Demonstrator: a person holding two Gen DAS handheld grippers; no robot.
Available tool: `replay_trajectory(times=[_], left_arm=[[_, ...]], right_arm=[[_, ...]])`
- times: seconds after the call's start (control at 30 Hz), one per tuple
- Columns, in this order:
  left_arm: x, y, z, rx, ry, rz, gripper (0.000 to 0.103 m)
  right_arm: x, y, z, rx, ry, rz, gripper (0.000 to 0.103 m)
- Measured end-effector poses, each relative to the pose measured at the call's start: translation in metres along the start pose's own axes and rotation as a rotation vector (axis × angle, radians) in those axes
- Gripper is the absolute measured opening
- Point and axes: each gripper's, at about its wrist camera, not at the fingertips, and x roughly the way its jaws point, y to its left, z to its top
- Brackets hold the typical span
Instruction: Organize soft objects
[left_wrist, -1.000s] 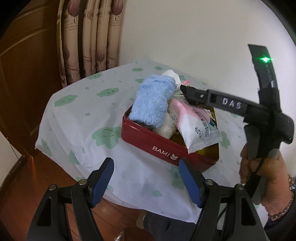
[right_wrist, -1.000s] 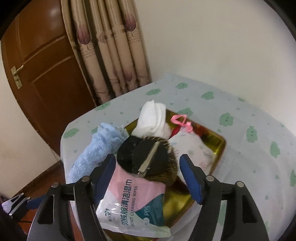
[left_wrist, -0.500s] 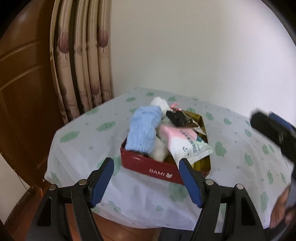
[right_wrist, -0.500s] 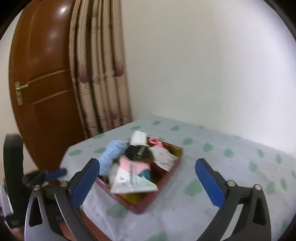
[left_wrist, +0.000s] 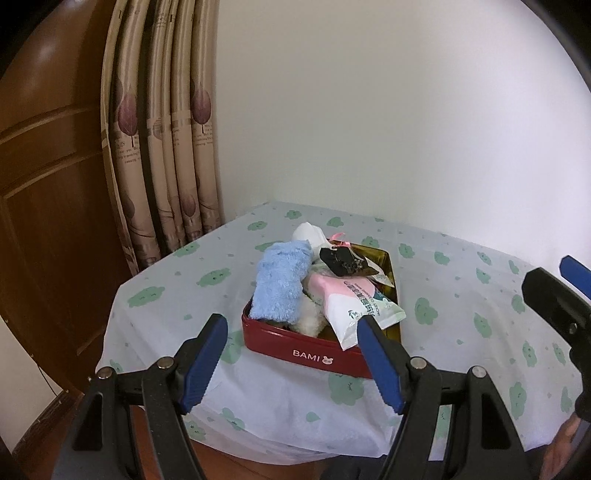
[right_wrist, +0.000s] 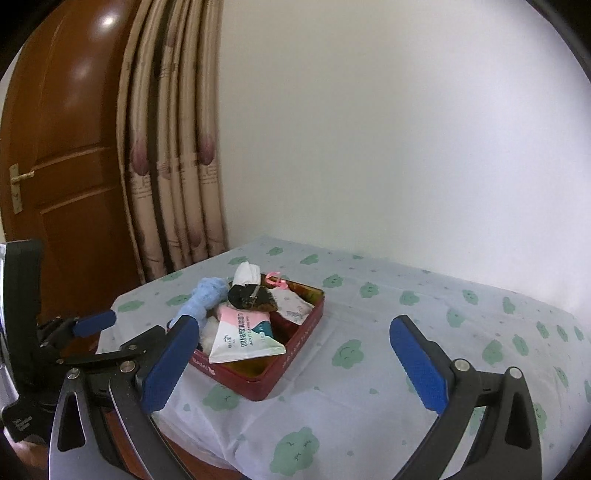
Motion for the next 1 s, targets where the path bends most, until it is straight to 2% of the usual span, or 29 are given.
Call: replay_trajectory(times=[0.23,0.33,0.43,0.5,0.67,0.8,1.0], left_arm=[[-0.008,0.0,0.002,0.016,-0.029,0.002,0.075],[-0.012,0.002,0.003,0.028,-0.047,0.0,0.075],[-0.016,0.006,0.004,0.049,-0.074,-0.007,0.075],[-0.017,0.008,0.005,0.066,-0.078,-0.006,0.075],[-0.02,0.018,0.007,0.067,-0.103,0.041,0.075],[-0.022,0.029,0.009,0.01,-0.113,0.012,0.078],[-0.025,0.035,0.009,-0.006,-0.126,0.025,0.08]], right_arm=[[-0.017,0.01,-0.005,-0.011,-0.06,-0.043,0.103],[-0.019,0.01,-0.009,0.018,-0.082,-0.02,0.103],[-0.029,0.004,-0.016,0.084,-0.175,-0.02,0.103],[-0.032,0.003,-0.019,0.103,-0.207,-0.03,0.103],[-0.022,0.008,-0.019,0.096,-0.153,-0.046,0.103],[-0.018,0.017,-0.022,0.073,-0.141,-0.043,0.103],[-0.012,0.03,-0.023,0.042,-0.132,-0.04,0.103]])
